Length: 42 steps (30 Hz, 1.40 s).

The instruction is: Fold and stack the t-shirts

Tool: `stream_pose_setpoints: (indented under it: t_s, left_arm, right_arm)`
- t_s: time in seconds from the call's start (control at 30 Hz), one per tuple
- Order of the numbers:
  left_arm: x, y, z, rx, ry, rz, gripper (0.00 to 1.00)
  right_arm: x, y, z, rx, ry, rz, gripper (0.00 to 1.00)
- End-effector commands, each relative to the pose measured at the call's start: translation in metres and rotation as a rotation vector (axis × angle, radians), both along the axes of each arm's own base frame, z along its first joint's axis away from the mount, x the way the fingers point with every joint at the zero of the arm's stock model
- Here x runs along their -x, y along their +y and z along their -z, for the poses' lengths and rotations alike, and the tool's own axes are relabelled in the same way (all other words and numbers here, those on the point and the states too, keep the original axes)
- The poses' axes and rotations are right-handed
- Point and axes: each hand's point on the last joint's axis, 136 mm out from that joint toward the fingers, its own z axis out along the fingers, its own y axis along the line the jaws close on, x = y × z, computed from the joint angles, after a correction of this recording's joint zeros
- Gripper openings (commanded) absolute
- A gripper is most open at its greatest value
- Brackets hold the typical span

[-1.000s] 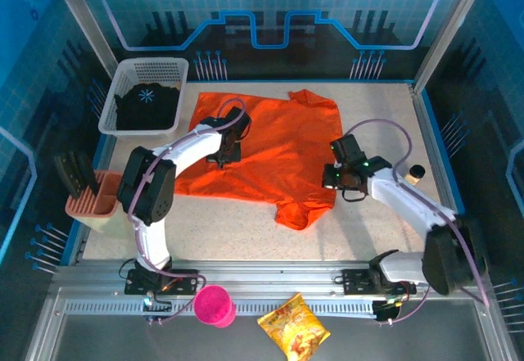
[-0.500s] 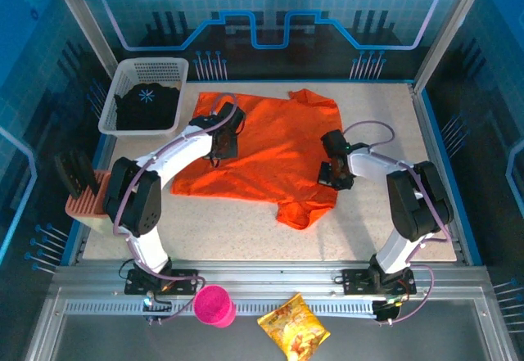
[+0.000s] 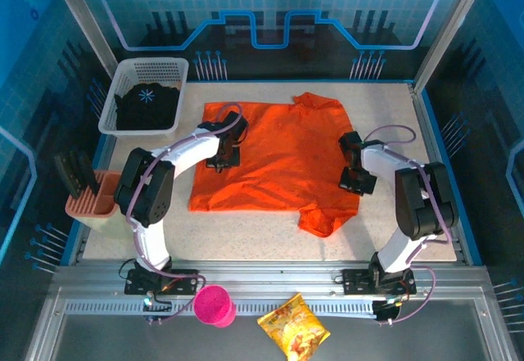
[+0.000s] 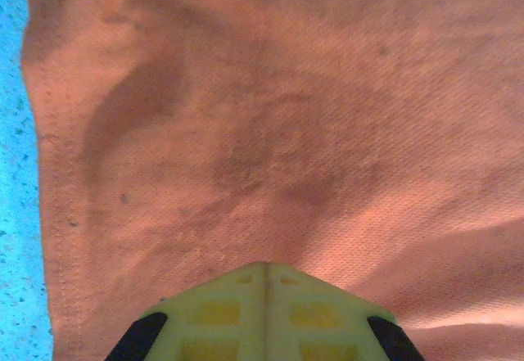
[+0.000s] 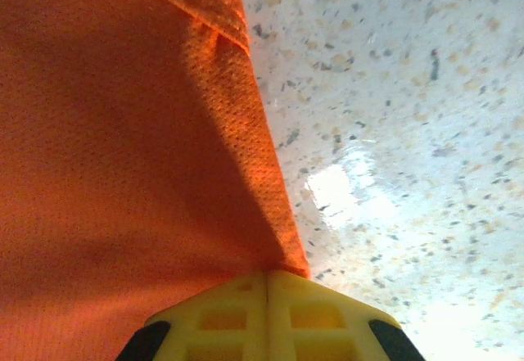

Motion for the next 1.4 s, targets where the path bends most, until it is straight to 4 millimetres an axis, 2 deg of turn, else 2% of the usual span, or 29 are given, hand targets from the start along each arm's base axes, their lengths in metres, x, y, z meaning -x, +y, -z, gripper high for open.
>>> stream_pose_setpoints:
  t_s: [0.0, 0.1, 0.2, 0.3, 0.37, 0.47, 0.57, 0.67, 0.9, 1.07, 1.23, 1.3, 1.37]
  left_arm:
    - [0.007, 0.001, 0.01, 0.015, 0.031, -0.018, 0.0]
    - [0.009, 0.003, 0.014, 0.004, 0.043, -0.028, 0.0]
    - [0.009, 0.005, 0.022, -0.015, 0.062, -0.042, 0.0]
    - [0.008, 0.005, 0.031, -0.026, 0.079, -0.055, 0.0]
    - [0.006, 0.005, 0.032, -0.025, 0.071, -0.065, 0.0]
    - [0.004, 0.006, 0.028, -0.022, 0.052, -0.07, 0.0]
    - [0.002, 0.006, 0.023, -0.023, 0.042, -0.063, 0.0]
    - [0.003, 0.005, 0.021, -0.017, 0.035, -0.061, 0.0]
    - [0.01, 0.006, 0.028, -0.007, 0.04, -0.058, 0.0]
    - [0.014, 0.007, 0.032, 0.003, 0.039, -0.057, 0.0]
    - [0.017, 0.008, 0.032, 0.002, 0.036, -0.051, 0.0]
    - [0.017, 0.009, 0.03, 0.002, 0.03, -0.05, 0.0]
    - [0.018, 0.009, 0.024, 0.007, 0.02, -0.049, 0.0]
  right_arm:
    - [-0.013, 0.006, -0.04, -0.038, -0.092, -0.094, 0.0]
    - [-0.008, 0.036, -0.069, -0.167, -0.176, -0.197, 0.0]
    - [0.015, 0.069, -0.081, -0.304, -0.209, -0.255, 0.0]
    - [0.042, 0.102, -0.067, -0.427, -0.144, -0.269, 0.0]
    - [0.061, 0.117, -0.051, -0.439, -0.085, -0.286, 0.0]
    - [0.08, 0.126, -0.037, -0.379, -0.03, -0.294, 0.0]
    - [0.097, 0.122, -0.023, -0.321, 0.014, -0.271, 0.0]
    - [0.111, 0.107, -0.015, -0.263, 0.037, -0.22, 0.0]
    - [0.145, 0.057, -0.019, -0.103, 0.045, -0.068, 0.0]
    - [0.166, 0.034, -0.022, -0.04, 0.055, 0.027, 0.0]
    - [0.173, 0.037, -0.014, -0.06, 0.084, 0.054, 0.0]
    - [0.168, 0.044, -0.012, -0.088, 0.074, 0.035, 0.0]
    - [0.152, 0.053, -0.02, -0.116, 0.021, -0.016, 0.0]
